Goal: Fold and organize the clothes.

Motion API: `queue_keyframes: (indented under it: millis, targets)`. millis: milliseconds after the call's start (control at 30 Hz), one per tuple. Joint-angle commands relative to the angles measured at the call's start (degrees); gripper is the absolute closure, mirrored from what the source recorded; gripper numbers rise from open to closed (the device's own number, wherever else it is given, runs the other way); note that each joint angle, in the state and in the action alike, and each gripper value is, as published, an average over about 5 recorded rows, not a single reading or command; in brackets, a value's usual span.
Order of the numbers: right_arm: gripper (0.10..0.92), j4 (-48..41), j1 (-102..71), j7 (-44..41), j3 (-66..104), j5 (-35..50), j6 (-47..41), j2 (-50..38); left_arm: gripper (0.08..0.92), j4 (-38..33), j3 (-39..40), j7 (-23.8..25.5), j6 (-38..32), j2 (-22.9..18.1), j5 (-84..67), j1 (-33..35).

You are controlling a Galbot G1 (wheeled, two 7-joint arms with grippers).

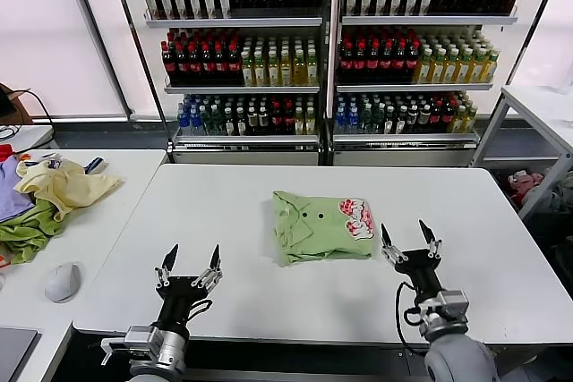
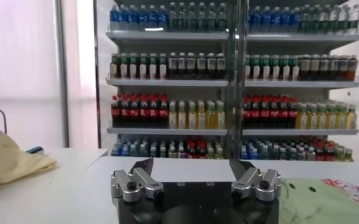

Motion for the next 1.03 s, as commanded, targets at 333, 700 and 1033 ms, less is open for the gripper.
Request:
queue_keyframes:
  millis: [333, 700, 1033]
  targets:
    - [0.203, 7.3, -10.3, -1.0, 1.4, -5.7, 6.1, 4.5, 0.177, -1.5, -2.4, 5.2, 1.0, -0.1, -0.2, 1.0]
    - [0.203, 7.7, -11.4, 1.2, 0.4, -9.2, 7.8, 6.0, 0.177, -2.3, -4.2, 7.3, 2.5, -1.4, 0.2, 0.6]
    - [0.203, 6.9, -13.6, 2.1, 2.7, -9.4, 7.6, 5.7, 0.177, -2.3, -2.9, 9.3, 3.9, 0.9, 1.5, 0.0]
